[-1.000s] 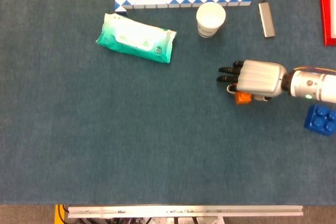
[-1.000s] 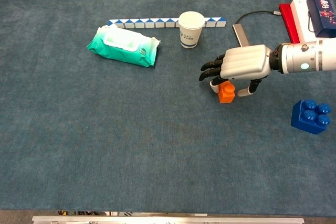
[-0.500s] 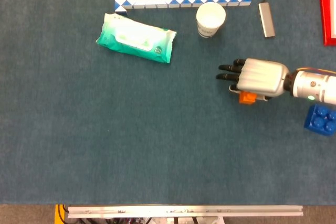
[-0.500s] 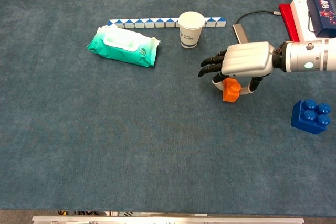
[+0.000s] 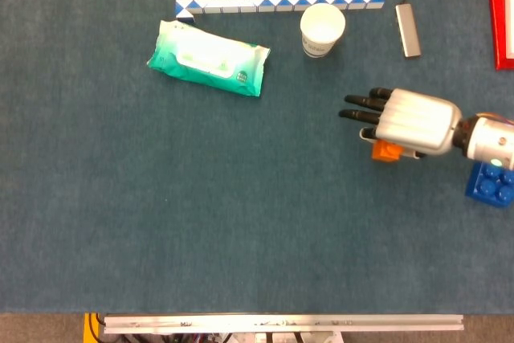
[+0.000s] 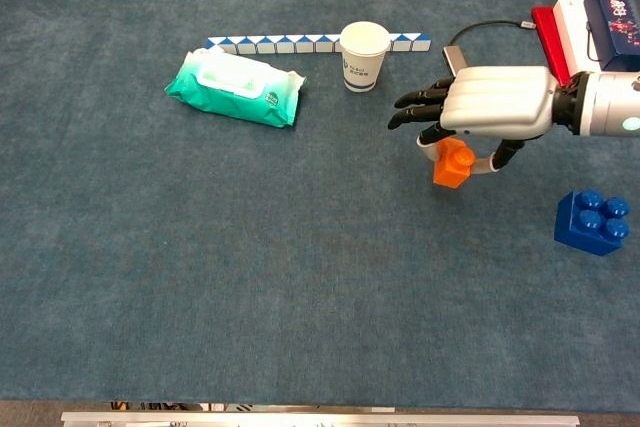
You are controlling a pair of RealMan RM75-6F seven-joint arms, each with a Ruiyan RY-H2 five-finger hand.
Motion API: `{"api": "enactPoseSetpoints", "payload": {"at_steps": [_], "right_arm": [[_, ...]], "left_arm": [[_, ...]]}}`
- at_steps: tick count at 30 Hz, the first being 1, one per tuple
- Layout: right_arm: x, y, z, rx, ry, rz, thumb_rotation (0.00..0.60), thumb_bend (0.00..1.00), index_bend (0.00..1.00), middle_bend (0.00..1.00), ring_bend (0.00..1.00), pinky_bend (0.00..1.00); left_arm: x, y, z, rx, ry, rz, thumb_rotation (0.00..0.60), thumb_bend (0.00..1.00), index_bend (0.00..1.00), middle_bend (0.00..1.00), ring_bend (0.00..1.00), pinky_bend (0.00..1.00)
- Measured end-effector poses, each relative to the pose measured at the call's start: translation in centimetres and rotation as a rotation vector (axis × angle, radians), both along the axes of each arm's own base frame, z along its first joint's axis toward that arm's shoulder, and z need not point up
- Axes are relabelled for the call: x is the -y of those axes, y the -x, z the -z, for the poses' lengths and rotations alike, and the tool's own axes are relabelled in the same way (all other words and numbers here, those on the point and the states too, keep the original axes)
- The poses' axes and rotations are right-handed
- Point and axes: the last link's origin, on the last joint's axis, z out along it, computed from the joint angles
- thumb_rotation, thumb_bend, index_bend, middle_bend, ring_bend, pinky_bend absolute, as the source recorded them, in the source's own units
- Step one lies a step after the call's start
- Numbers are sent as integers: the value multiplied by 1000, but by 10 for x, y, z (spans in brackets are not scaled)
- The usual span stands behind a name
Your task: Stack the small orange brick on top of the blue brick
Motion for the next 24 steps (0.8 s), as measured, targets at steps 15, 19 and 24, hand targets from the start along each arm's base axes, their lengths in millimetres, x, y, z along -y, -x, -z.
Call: {"api": "enactPoseSetpoints", "payload": {"at_steps": [15,19,24], "right_arm": [[-35,7,-40,-18,19,122,600,254,504,118,38,227],[-43,12,-49,-30,27,147,600,254,505,118,39,223],[-53,21,-57,-47,33,170,600,255,505,118,39,223]], "left_arm": [[1,-3,3,-11,5,16,600,162,446,486,377,459],[1,-4,4,-10,1,35,600,162,450,487,377,459],[1,-6,10,-12,18,42,600,162,451,487,377,459]]}}
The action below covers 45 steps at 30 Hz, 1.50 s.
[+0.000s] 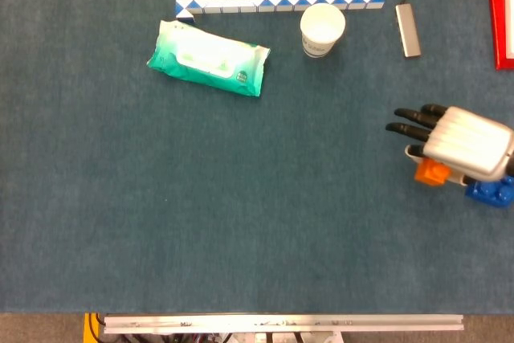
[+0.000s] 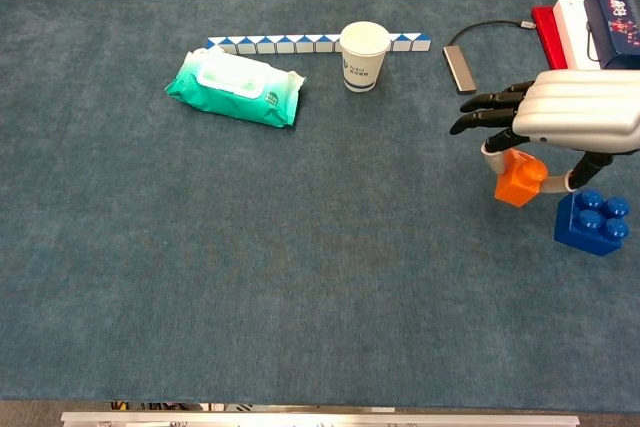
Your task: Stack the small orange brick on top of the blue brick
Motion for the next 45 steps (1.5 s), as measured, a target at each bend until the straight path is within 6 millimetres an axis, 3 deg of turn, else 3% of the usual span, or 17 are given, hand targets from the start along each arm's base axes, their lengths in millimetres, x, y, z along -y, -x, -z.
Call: {"api": "enactPoseSetpoints", "payload": {"at_steps": [15,45], "right_arm": [[-13,19,-12,-20,6,14,600,265,512,118,39,223],[-16,62,-33,-68,34,7,600,265,514,119,39,223]], "left_arm": [[-2,1,15,-9,39,9,600,163,457,487,377,459],[-9,7,31,-34,65,-26,600,162,461,487,377,462]]}}
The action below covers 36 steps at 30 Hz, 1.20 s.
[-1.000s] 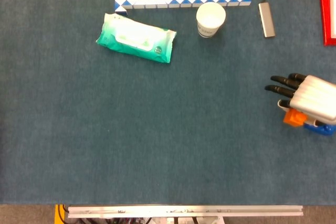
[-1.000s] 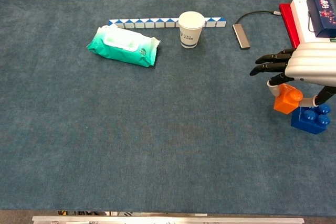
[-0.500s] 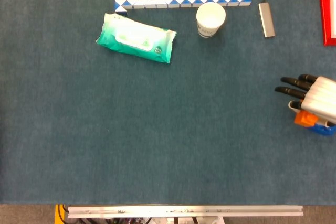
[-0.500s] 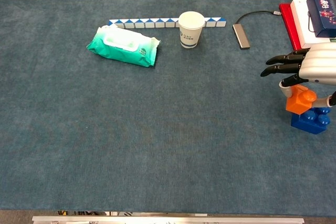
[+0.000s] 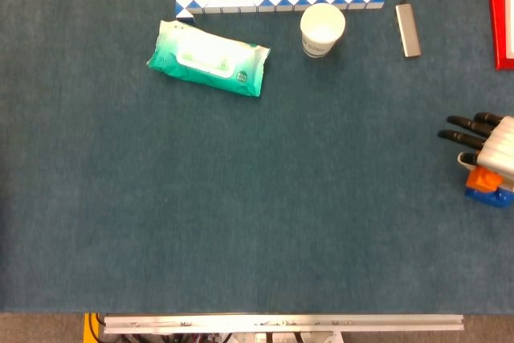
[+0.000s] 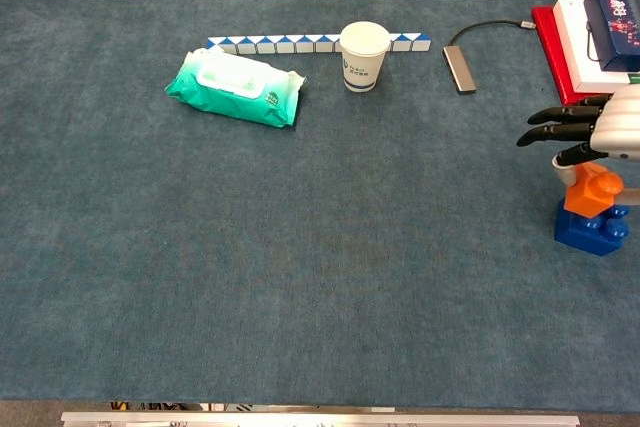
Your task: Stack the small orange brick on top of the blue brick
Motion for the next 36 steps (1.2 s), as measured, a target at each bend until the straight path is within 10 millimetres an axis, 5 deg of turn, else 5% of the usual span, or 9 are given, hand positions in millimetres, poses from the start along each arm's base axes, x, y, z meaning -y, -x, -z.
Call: {"api": "enactPoseSetpoints", "payload": {"at_steps": [36], "right_arm": [[1,41,11,70,-19,24,600,264,514,119,38,223]], "left_arm": [[-4,5,11,-12,18,-36,600,162,461,487,377,462]]}}
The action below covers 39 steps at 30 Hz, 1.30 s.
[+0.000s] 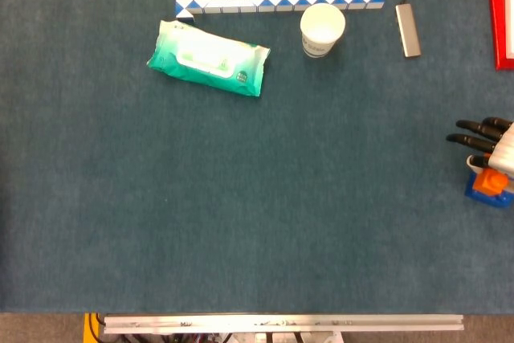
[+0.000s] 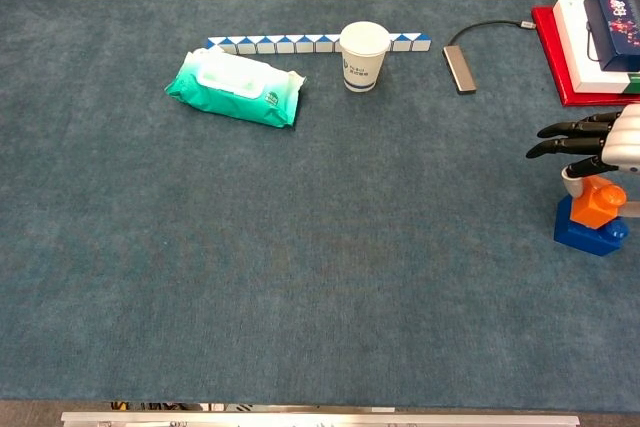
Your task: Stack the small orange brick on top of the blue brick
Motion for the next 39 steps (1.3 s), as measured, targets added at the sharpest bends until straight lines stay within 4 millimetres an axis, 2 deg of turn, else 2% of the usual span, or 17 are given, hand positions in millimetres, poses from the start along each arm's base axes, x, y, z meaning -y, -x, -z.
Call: {"api": "enactPoseSetpoints", "payload": {"at_steps": [19,39], "right_arm": [[-3,4,-1,-17,3,13,600,264,514,119,39,223],[-6,12,7,-55,-18,52,600,264,514,119,39,223]], "left_arm": [[0,0,1,-1,4,-2,600,162,460,487,377,462],[0,0,1,7,5,-1,600,162,461,487,377,463]]}}
